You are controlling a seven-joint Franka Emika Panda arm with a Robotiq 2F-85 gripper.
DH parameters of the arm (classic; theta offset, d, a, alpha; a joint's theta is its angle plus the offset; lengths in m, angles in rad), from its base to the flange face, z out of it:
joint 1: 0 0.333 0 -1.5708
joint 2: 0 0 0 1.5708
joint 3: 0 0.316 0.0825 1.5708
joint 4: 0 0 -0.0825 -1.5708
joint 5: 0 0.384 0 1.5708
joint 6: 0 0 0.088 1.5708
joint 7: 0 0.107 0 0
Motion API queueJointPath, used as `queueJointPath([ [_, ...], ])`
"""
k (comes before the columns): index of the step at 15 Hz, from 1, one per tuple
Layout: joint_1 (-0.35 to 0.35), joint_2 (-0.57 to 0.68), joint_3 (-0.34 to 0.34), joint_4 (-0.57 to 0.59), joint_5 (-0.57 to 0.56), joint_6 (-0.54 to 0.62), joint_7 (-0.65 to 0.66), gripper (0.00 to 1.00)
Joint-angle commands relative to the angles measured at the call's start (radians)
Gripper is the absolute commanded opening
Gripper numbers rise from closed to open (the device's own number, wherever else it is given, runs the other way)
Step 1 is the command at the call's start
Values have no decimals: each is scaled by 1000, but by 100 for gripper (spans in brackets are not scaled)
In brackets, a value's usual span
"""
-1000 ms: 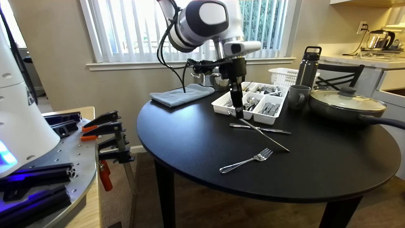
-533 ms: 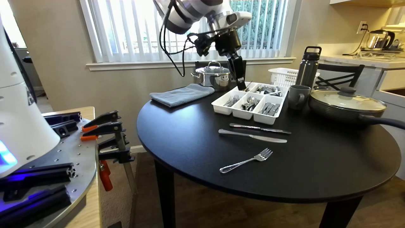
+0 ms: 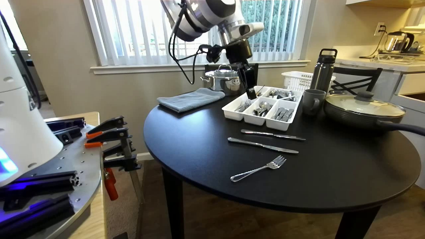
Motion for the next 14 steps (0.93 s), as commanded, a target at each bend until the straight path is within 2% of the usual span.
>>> queueJointPath([
  [1,-273,58,215,-49,142,274,-189,57],
  [4,-508,120,455,-95,314,458,-384,77],
  [5,-567,153,530,-93,355,494,-426,82],
  [6,-671,193,615,-62,249,504,-366,88],
  [7,-745,231,694,-40,260,506,-402,95],
  [8,-810,263,771,-27,343,502,-495,98],
  [9,-883,289,830,-12,338,481,-523,100],
  [11,-1001,300,903,-8,346,420,-587,100],
  [14,-1015,227,872,-30,428,305,-603,100],
])
